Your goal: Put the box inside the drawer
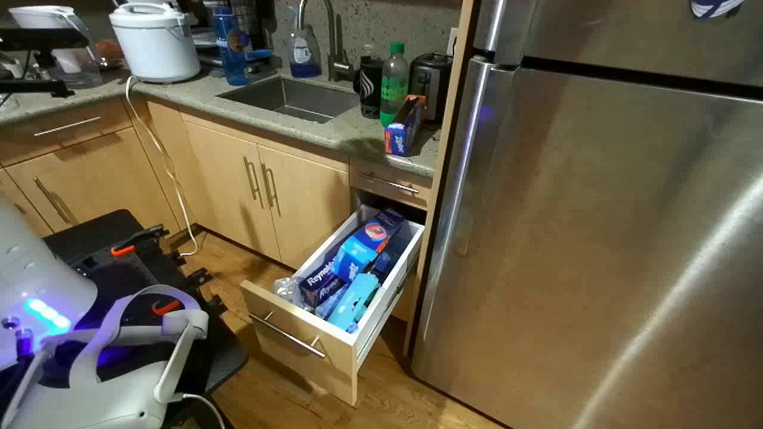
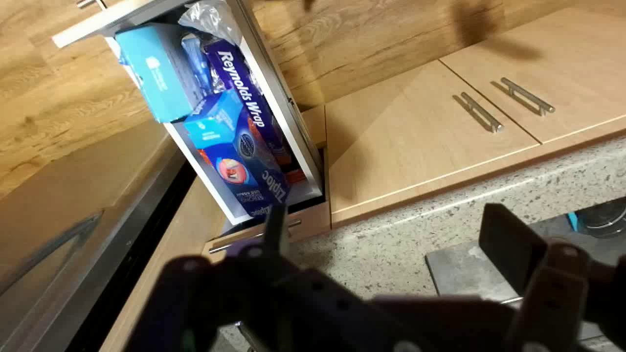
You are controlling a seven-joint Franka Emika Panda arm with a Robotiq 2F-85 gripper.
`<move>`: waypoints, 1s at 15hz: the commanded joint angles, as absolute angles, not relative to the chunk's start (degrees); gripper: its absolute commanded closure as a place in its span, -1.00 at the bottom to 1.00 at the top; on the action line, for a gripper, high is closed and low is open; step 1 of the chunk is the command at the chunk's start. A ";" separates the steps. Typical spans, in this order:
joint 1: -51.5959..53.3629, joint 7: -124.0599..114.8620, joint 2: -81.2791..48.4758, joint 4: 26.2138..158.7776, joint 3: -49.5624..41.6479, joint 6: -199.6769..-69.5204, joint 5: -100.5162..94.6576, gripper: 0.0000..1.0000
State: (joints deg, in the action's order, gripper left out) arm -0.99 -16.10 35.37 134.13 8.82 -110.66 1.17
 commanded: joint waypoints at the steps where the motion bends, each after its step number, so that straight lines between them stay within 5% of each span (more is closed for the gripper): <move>1: -0.46 -16.34 35.29 134.01 8.41 -110.55 0.86 -1.00; 15: -2.40 -17.86 30.94 133.45 6.90 -112.77 0.36 -1.00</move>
